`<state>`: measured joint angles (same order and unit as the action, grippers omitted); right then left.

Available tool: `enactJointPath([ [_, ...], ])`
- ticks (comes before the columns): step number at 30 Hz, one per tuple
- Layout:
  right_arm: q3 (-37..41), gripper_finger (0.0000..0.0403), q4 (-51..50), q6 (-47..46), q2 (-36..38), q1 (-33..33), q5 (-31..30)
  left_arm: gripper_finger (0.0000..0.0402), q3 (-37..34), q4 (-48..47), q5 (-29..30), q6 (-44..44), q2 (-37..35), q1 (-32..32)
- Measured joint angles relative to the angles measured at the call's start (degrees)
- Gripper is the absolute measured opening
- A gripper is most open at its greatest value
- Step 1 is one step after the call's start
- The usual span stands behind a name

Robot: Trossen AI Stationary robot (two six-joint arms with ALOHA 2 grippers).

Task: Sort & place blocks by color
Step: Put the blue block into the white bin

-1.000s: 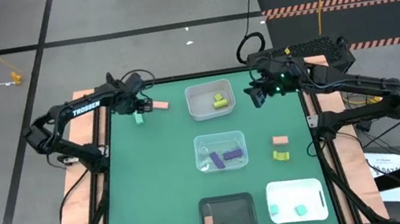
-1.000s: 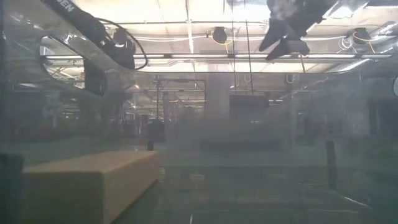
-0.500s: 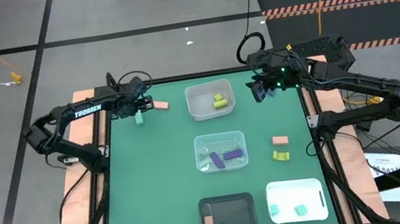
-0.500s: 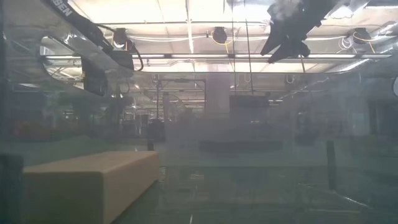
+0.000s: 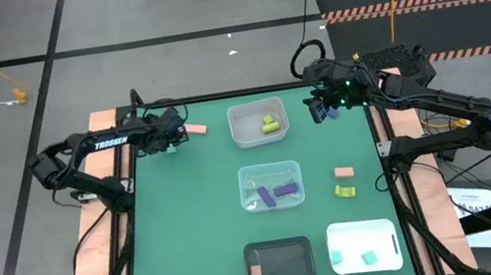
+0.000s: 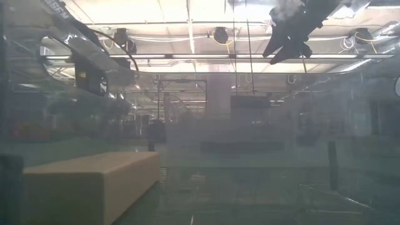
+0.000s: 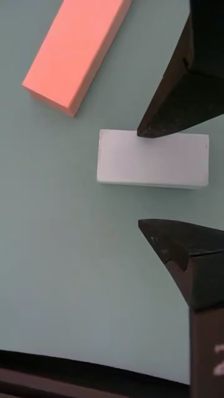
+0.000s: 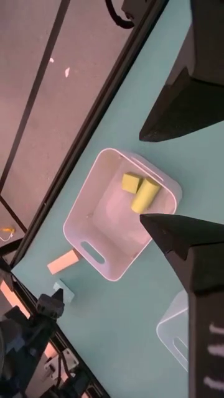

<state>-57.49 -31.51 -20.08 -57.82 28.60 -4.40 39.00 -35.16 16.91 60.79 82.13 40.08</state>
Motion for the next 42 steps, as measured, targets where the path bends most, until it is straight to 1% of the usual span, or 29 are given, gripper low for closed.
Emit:
enactJointPath([
  [4,0.0,0.019,0.5,1.3,0.0,0.0,0.0,0.0228,-1.0,2.3,0.2,1.4,-0.1,-0.2],
  [9,0.0,0.019,2.7,3.2,0.0,0.0,0.0,0.0228,-1.7,6.6,0.2,-0.3,0.0,-1.2],
  [15,0.0,0.019,3.5,3.9,0.0,0.0,0.0,0.0227,-1.8,6.5,1.6,-0.7,0.1,-2.0],
  [20,0.0,0.019,3.5,4.3,0.0,0.0,0.0,0.0224,-1.8,6.6,1.7,-0.8,2.2,-3.0],
  [22,0.0,0.019,3.5,4.3,0.0,0.0,0.0,0.021,-1.7,6.9,2.0,-0.7,3.8,-3.6],
  [24,0.0,0.019,3.5,4.3,0.0,0.0,0.0,0.0186,-1.5,7.2,2.5,-0.7,5.0,-4.2],
  [28,0.0,0.019,3.4,4.3,0.0,0.0,0.0,0.0113,-1.5,7.9,2.7,-0.5,5.9,-5.8],
  [30,0.0,0.0189,3.4,4.3,0.0,0.0,0.0,0.0071,-1.5,8.4,2.7,-0.5,5.4,-6.3],
  [31,0.0,0.0189,3.4,4.3,0.0,0.0,0.0,0.0057,-1.6,8.4,2.7,-0.6,5.0,-6.6],
  [36,0.0,0.0189,3.6,4.1,0.0,0.0,-0.5,0.0057,-1.1,8.4,0.9,-1.2,2.5,-7.4],
  [40,0.0,0.0189,5.5,0.0,0.0,0.0,-4.7,0.0057,0.0,8.7,1.8,-3.6,-0.3,-7.2],
  [42,0.2,0.0189,7.2,-1.7,0.0,0.0,-5.8,0.0057,1.0,8.8,1.8,-4.9,-2.1,-7.4],
])
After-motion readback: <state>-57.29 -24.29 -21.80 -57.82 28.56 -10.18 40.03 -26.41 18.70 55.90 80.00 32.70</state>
